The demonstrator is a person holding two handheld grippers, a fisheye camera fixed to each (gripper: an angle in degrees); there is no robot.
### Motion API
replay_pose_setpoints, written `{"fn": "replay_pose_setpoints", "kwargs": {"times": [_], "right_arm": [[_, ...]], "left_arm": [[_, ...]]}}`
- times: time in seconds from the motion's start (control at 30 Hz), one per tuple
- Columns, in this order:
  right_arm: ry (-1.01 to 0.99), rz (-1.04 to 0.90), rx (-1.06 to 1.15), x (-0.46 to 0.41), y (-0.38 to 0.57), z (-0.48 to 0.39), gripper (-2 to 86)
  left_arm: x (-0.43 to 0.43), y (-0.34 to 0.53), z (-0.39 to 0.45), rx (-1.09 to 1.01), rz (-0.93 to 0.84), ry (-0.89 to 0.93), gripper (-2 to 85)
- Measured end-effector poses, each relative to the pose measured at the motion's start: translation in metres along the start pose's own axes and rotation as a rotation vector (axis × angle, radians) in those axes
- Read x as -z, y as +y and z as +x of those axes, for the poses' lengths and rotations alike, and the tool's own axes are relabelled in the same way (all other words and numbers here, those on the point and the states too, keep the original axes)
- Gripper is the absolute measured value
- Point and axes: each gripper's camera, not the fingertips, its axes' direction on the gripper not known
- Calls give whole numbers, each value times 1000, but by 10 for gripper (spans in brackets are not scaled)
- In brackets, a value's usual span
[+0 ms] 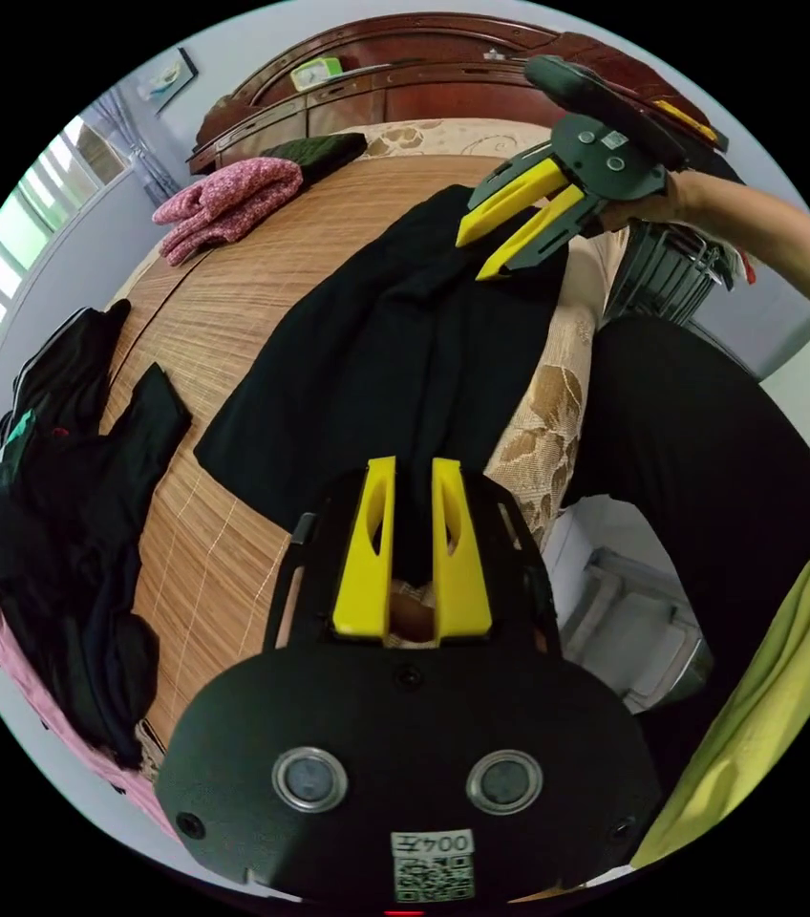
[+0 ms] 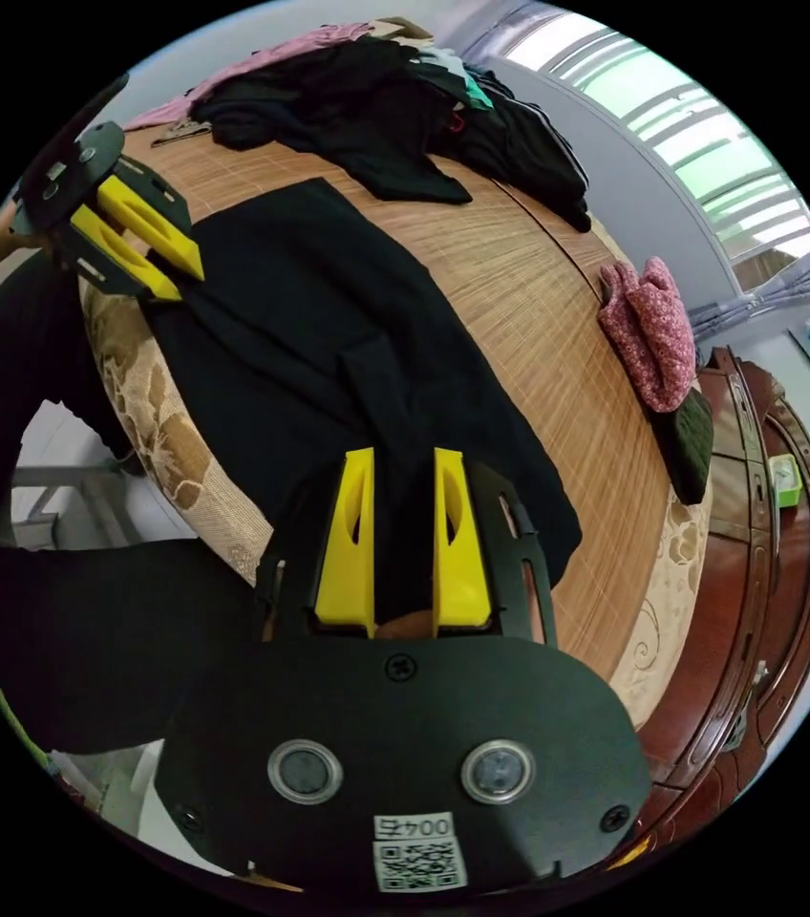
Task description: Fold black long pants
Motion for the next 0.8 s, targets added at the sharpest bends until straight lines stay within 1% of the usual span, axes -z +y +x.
{"fn": "replay_pose_setpoints", "kwargs": {"times": [0.2, 0.27, 0.4, 0.47, 0.53, 0.8], "right_arm": [[-84, -84, 41, 9, -28, -14, 93], [-68, -97, 27, 10, -37, -19, 85], [-53, -101, -5, 15, -50, -22, 53], [-37, -106, -37, 16, -57, -22, 17], [-52, -101, -62, 18, -62, -21, 6], [-83, -101, -129, 24, -75, -16, -5]], "left_arm": [[-13, 3, -31, 109, -4, 112, 18], [-16, 5, -41, 149, -1, 149, 16], [-30, 12, -67, 234, -4, 299, 12], [-36, 15, -74, 246, -16, 285, 11], [-43, 17, -78, 236, -22, 269, 10], [-68, 21, -71, 140, -54, 177, 9]]}}
